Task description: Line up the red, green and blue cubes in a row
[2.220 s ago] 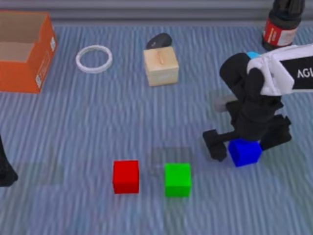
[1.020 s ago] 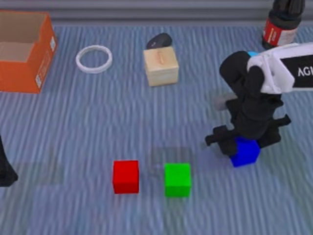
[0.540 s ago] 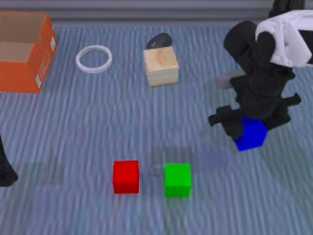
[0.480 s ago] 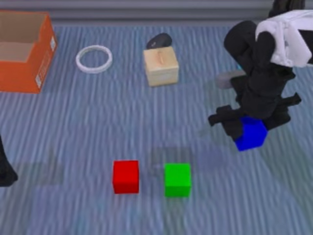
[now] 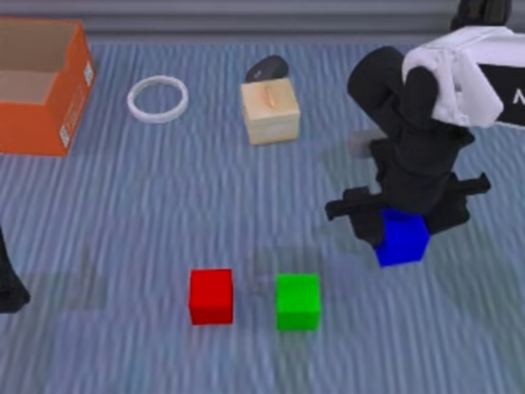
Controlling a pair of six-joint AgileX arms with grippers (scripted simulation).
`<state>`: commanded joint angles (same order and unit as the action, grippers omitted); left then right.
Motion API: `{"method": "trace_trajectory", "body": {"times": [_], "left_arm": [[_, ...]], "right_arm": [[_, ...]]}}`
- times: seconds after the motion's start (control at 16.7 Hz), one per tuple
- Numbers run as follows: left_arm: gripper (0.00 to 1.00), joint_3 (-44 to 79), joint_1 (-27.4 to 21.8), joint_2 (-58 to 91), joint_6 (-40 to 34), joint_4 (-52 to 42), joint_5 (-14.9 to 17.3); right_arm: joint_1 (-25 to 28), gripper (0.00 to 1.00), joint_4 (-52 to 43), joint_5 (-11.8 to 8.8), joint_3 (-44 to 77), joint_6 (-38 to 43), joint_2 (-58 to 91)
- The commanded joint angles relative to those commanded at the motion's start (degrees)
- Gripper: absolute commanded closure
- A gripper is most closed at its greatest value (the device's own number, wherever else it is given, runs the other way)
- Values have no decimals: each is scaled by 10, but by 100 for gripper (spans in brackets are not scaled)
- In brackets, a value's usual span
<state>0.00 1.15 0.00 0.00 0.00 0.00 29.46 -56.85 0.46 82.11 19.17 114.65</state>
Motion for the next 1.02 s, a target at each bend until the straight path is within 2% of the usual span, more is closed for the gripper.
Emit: {"method": "trace_trajectory", "body": {"times": [0.24,0.42,0.78,1.02], "left_arm": [[0,0,0,0,0,0,0],[0,0,0,0,0,0,0],[0,0,0,0,0,0,0],[0,0,0,0,0,0,0]], "right_arm": [[56,100,-8,3,-18,131,-28],[83,100,-11,5,-29,184,-46],[84,100,-8,4,-29,190,-46],[88,100,53,4,-67,188,-20]]}}
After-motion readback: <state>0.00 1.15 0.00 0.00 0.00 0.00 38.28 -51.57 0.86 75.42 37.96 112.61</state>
